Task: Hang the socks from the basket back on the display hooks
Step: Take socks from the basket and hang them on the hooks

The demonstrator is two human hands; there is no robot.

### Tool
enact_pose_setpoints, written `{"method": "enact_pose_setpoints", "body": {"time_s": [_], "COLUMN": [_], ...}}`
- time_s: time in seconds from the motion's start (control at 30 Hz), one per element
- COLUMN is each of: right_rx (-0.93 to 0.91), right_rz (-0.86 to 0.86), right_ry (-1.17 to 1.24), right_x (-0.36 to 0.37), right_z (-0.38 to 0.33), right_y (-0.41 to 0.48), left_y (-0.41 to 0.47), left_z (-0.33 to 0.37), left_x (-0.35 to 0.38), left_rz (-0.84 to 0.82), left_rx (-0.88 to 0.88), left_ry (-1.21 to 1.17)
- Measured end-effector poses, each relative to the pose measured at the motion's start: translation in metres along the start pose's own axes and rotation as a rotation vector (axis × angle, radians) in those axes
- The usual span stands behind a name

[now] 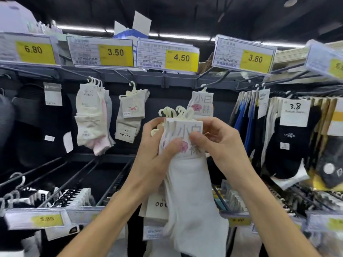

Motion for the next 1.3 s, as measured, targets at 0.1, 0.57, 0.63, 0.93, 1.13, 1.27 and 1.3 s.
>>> {"method": "enact_pose_setpoints", "body": {"time_s": [0.1,0.57,0.63,0.93,1.13,1.27,1.3], "right_rx": [0.052,0.227,0.206,0.035,0.104,0.153,0.111], "right_rz": [-0.011,0.371,0.416,0.221,0.178,0.311,0.389], "right_ry": [0.096,0.297,0.162,0.093,-0.031,-0.217,-0.262], "right_x": [-0.003,-0.050,-0.059,-0.043,-0.041,-0.042,-0.041], "right_z": [0.007,0.037,0.038,0.047,0.053,0.040,0.030], "right_y": [0.000,0.035,0.056,0.103,0.107,0.094,0.083], "left_y": [-0.004,-0.001,-0.002,-0.005,-0.007,-0.008,-0.009], "left_z": [0.005,-0.005,-0.005,-0.001,-0.003,-0.009,-0.011], "left_x": [0.002,-0.014,-0.014,-0.010,-0.012,-0.015,-0.016], "left_rz": [-0.034,0.130,0.123,0.126,0.150,0.189,0.198], "left_rx": [-0.015,-0.116,-0.118,-0.099,-0.103,-0.110,-0.106], "left_ry": [-0.074,-0.164,-0.166,-0.173,-0.171,-0.174,-0.169]}}
Point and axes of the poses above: each hand's wrist, its own y-axis towards the middle knuckle, its own x-axis out of the palm, z = x × y, the point moved 5 cm from there along y, towards the middle knuckle, and after that the axes turned 2 degrees about -y, right-handed, at the moved point
